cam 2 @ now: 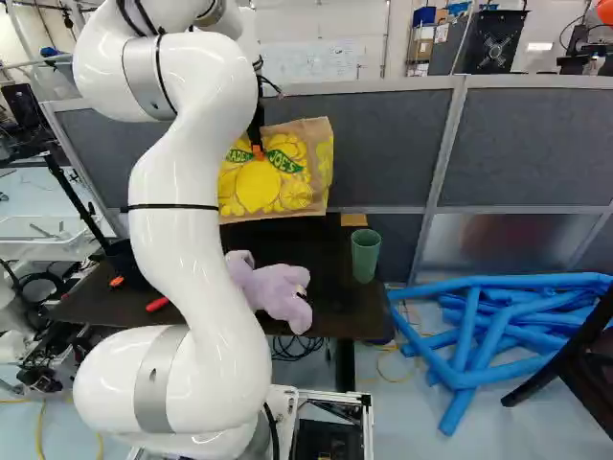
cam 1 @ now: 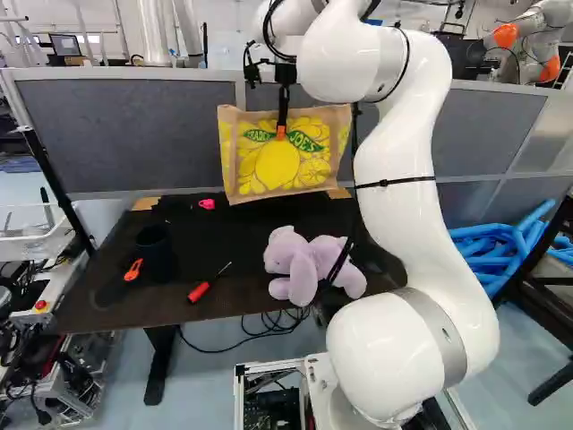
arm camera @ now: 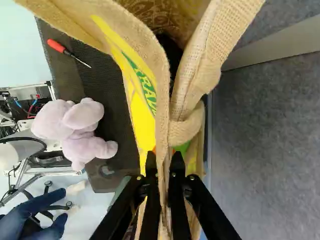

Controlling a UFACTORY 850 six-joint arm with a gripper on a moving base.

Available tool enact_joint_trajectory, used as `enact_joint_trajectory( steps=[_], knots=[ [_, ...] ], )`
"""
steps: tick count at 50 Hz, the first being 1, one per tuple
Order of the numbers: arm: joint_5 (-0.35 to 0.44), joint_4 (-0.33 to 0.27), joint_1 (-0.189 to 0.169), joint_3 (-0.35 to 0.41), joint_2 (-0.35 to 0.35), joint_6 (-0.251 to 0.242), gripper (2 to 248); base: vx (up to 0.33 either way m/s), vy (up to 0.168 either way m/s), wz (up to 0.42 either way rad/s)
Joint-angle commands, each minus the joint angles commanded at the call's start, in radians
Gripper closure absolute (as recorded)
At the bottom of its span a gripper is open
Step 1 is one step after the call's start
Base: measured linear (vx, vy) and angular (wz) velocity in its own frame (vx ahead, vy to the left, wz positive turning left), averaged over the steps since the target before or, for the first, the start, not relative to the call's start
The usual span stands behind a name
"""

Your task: Pick up the bag on the ground and place it on the table

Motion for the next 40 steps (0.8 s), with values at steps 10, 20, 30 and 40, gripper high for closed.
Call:
enact_joint_trajectory(
  steps=[10, 20, 30, 40],
  knots=[
    [0.000, 0.000, 0.012, -0.034, -0.045, 0.000, 228, 0.000, 0.000, 0.000],
    [0.000, 0.000, 0.024, -0.071, -0.091, 0.000, 228, 0.000, 0.000, 0.000],
    [0.000, 0.000, 0.036, -0.110, -0.138, 0.000, 228, 0.000, 0.000, 0.000],
    [0.000, 0.000, 0.047, -0.149, -0.184, 0.000, 228, 0.000, 0.000, 0.000]
  ],
)
